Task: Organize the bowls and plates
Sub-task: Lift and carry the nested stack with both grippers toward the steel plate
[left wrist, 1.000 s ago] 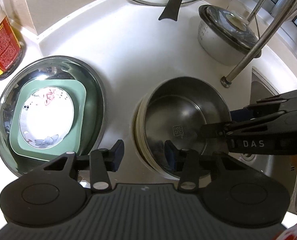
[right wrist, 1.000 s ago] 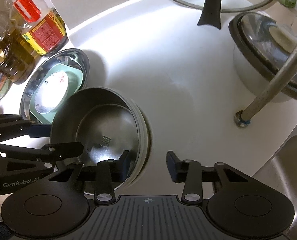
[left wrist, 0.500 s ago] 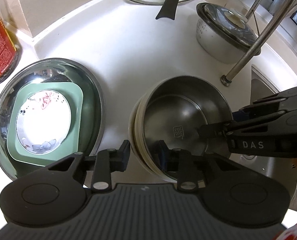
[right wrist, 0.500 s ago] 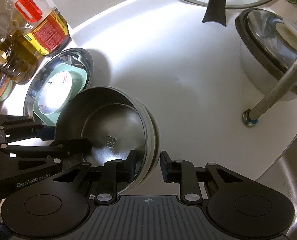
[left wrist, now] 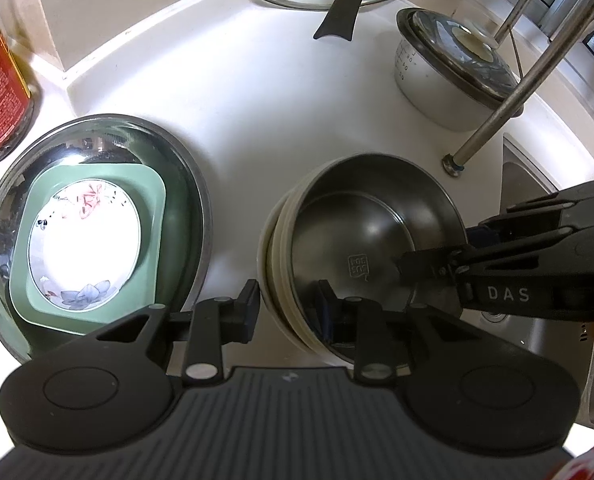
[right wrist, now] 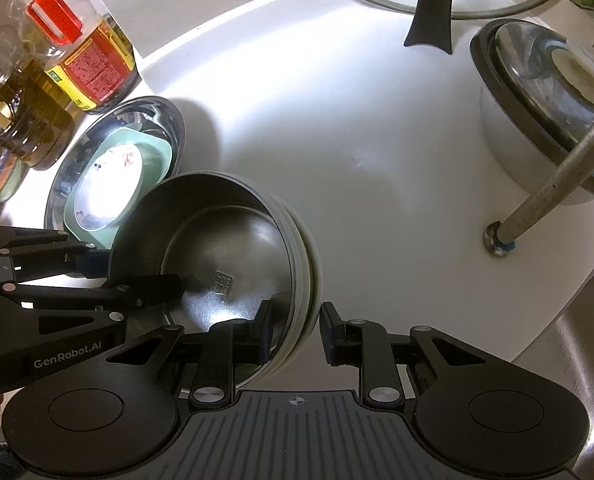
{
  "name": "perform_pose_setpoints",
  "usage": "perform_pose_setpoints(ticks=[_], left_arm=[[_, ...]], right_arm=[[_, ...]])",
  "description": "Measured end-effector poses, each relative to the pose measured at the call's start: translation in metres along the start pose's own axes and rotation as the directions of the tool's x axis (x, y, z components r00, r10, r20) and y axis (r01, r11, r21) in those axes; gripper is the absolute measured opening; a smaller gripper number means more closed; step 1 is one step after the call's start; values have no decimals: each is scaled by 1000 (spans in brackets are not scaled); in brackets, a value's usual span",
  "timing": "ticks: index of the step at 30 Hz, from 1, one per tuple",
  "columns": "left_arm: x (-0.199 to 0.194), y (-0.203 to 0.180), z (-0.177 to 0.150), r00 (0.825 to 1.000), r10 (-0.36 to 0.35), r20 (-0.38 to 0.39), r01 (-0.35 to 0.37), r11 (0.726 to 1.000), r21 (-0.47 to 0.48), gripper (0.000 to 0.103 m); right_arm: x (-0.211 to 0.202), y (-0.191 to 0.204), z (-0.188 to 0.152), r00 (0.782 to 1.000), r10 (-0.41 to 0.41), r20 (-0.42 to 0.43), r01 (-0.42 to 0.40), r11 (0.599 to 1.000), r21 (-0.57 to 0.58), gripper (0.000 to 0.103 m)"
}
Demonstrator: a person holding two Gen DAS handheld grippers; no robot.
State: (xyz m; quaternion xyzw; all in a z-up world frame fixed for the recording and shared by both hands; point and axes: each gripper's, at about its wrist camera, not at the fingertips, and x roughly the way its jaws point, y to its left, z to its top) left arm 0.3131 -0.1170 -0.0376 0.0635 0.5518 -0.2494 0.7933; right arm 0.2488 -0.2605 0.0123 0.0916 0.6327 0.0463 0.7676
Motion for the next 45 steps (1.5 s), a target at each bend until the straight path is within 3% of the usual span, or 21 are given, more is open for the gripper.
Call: perform_pose_setpoints(ticks=[31, 45], left_arm=[[-22, 9, 13, 997, 13, 71, -11, 999, -31, 27], [-43, 31, 17, 992, 42, 118, -31, 995, -92, 27]], right_arm=[[-24, 8, 22, 999, -6, 40, 7, 999, -35, 23], [-29, 35, 42, 998, 7, 68, -1, 996, -88, 23]])
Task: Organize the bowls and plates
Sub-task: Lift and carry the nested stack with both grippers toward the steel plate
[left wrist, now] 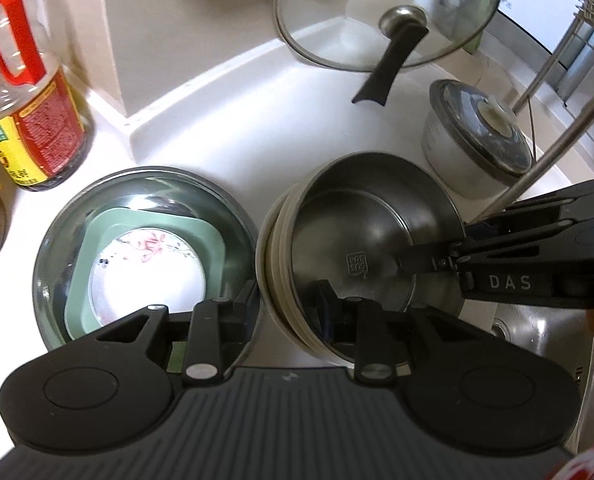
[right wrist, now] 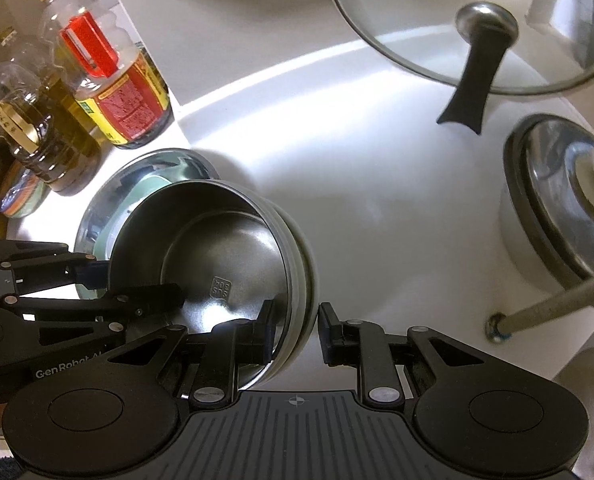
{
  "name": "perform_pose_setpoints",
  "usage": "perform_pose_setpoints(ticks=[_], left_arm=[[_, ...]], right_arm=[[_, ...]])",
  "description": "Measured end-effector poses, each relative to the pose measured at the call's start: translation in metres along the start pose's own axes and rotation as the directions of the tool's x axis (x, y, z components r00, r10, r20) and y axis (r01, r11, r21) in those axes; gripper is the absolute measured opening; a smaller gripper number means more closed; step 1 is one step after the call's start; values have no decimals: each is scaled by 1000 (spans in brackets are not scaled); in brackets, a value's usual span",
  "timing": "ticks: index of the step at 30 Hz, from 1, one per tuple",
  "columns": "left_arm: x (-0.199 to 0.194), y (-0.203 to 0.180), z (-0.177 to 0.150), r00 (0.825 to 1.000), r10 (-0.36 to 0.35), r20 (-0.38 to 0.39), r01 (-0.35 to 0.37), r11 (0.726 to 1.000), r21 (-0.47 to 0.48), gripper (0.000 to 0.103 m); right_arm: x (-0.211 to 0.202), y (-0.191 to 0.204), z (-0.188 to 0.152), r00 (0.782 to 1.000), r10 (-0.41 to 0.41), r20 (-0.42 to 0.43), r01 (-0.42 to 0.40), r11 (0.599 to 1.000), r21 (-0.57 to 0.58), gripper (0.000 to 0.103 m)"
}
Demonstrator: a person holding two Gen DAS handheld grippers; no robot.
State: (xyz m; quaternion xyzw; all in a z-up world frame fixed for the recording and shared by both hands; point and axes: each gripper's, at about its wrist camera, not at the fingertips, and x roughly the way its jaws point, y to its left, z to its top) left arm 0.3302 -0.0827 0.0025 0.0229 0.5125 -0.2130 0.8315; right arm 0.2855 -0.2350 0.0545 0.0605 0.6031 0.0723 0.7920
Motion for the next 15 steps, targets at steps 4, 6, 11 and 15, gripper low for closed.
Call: perform_pose_setpoints(ticks=[4, 6, 11, 15], left_arm=[[-7, 10, 2, 1000, 15, 14, -15, 1000, -20, 26], [-11, 15, 4, 999, 26, 21, -25, 999, -32, 26], [-19, 32, 8, 998, 52, 39, -50, 997, -61, 26], [-25, 49, 9, 996, 75, 49, -70, 994, -89, 26]], right_arm=[[2, 9, 8, 1000, 10, 7, -9, 1000, -22, 23], [3, 14, 13, 1000, 16, 9, -15, 999, -35, 23], [7, 32, 28, 999, 33, 15, -32, 997, -71, 23], [11, 47, 40, 999, 48, 13, -46, 994, -103, 23]])
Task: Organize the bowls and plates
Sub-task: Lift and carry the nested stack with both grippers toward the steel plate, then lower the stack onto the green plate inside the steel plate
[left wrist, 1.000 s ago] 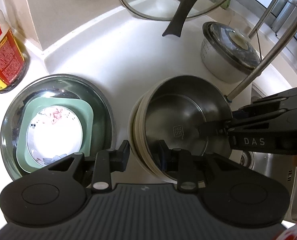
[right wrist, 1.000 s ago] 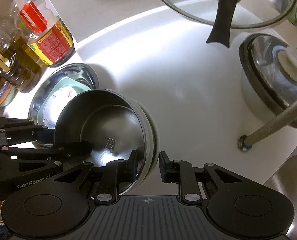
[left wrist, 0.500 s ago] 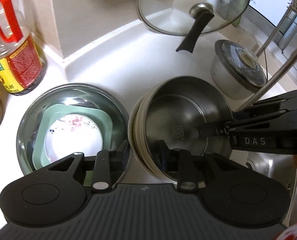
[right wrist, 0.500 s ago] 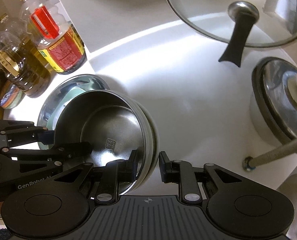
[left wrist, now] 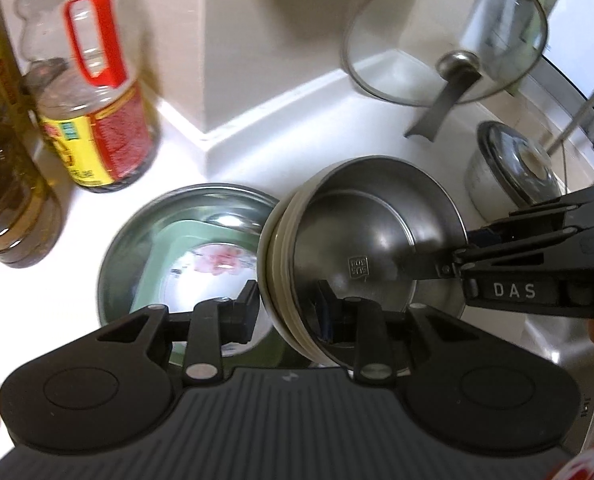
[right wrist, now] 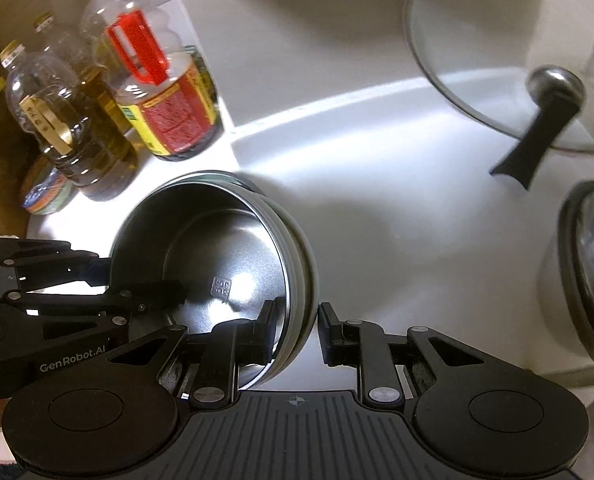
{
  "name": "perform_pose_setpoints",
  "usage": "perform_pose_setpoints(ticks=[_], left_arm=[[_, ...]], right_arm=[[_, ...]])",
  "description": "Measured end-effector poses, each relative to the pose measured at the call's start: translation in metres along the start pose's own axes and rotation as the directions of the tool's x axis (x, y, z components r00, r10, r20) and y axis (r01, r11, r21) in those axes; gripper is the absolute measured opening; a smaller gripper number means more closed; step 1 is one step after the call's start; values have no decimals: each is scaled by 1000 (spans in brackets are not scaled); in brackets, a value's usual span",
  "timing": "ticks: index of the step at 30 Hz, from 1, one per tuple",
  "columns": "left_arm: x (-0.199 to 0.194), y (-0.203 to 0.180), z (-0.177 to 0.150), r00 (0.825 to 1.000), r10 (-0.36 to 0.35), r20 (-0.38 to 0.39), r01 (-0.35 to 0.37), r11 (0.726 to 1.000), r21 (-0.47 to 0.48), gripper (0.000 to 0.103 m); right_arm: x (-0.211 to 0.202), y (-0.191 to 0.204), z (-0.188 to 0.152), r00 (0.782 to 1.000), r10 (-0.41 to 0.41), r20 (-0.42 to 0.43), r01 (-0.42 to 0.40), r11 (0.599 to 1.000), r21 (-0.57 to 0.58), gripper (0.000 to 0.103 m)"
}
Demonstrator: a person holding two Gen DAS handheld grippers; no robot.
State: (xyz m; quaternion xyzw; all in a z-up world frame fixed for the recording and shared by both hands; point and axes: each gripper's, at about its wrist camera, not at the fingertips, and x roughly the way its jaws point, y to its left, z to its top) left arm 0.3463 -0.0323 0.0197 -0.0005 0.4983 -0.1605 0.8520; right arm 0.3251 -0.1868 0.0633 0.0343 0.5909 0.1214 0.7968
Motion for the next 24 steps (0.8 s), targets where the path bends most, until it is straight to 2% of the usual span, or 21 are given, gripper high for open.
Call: perform_pose_setpoints(ticks=[13, 24], left_arm=[[7, 49, -6, 997, 63, -33, -66, 995, -76, 26], [23, 70, -22, 994, 86, -66, -93, 990, -107, 26]], right_arm=[[41, 40, 31, 998, 40, -46, -44, 996, -83, 21], [71, 56, 37, 993, 41, -111, -54, 991, -119, 20]])
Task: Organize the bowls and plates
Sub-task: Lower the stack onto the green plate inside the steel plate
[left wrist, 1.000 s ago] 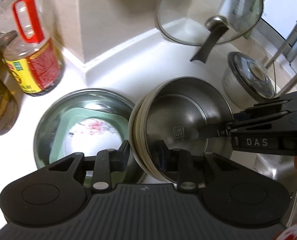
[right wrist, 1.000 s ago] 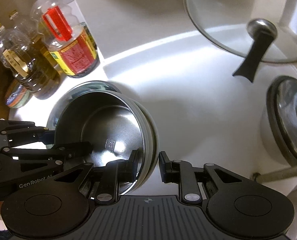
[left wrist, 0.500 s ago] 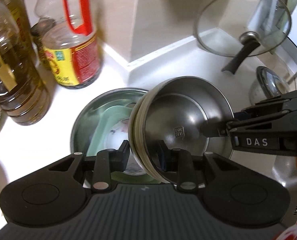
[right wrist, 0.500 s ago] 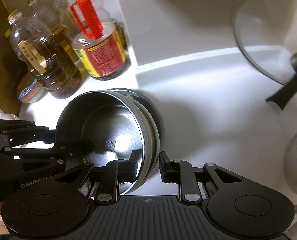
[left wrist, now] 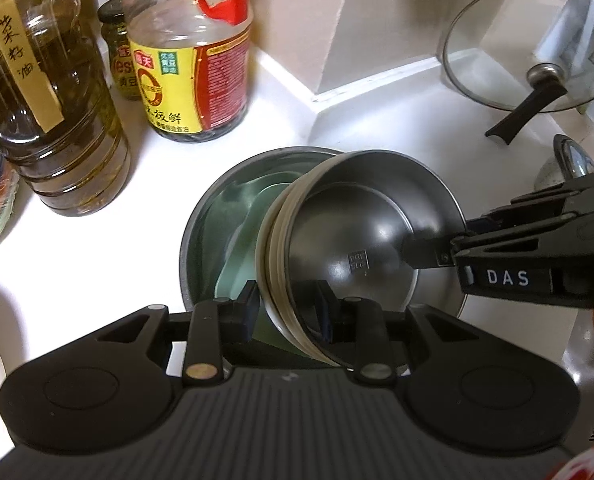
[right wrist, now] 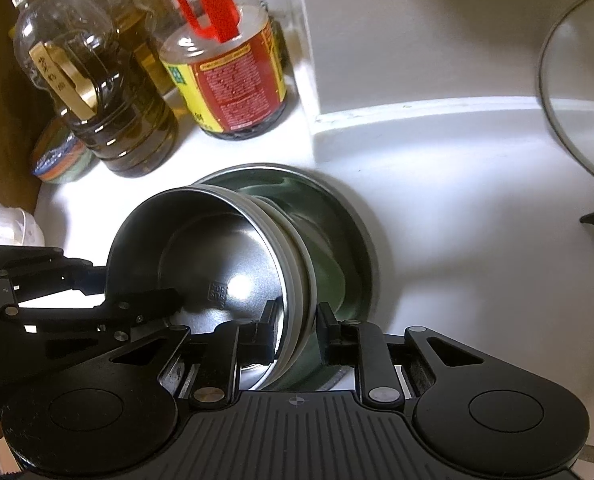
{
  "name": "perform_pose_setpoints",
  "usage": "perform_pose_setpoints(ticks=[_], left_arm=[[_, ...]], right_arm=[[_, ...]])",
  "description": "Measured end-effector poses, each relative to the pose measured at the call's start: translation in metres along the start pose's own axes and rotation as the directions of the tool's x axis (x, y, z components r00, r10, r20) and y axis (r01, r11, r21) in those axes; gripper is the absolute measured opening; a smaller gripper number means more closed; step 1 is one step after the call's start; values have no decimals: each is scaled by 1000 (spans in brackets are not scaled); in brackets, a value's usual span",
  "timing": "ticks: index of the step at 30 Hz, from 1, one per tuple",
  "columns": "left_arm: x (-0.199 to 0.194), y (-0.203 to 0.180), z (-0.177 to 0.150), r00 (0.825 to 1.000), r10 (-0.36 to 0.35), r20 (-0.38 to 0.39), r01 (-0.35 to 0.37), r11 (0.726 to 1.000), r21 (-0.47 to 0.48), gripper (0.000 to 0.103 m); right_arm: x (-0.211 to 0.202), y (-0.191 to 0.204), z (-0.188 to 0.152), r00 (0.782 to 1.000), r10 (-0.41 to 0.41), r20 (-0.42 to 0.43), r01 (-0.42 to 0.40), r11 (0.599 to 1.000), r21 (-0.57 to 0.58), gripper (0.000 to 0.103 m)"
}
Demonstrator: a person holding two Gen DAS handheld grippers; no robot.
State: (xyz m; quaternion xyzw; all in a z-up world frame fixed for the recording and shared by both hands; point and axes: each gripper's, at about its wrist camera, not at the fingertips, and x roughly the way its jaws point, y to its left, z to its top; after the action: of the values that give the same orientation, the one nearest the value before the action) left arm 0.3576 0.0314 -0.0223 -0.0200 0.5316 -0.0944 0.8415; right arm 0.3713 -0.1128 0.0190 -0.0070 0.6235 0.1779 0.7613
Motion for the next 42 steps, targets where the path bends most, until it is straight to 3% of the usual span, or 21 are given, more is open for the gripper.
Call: perform_pose_setpoints(ticks=[9, 26, 42], left_arm=[[7, 9, 7, 1000, 13, -21, -13, 1000, -6, 26], [18, 16, 19, 997, -29, -68, 28, 1000, -11, 26], [19, 18, 15, 996, -44, -71, 43, 999, -17, 27]], right_arm=[[15, 7, 8, 998, 8, -57, -9, 1000, -10, 20], [28, -2, 18, 993, 15, -116, -13, 1000, 23, 20], [25, -5, 19, 996, 16, -86, -14, 1000, 28, 20]])
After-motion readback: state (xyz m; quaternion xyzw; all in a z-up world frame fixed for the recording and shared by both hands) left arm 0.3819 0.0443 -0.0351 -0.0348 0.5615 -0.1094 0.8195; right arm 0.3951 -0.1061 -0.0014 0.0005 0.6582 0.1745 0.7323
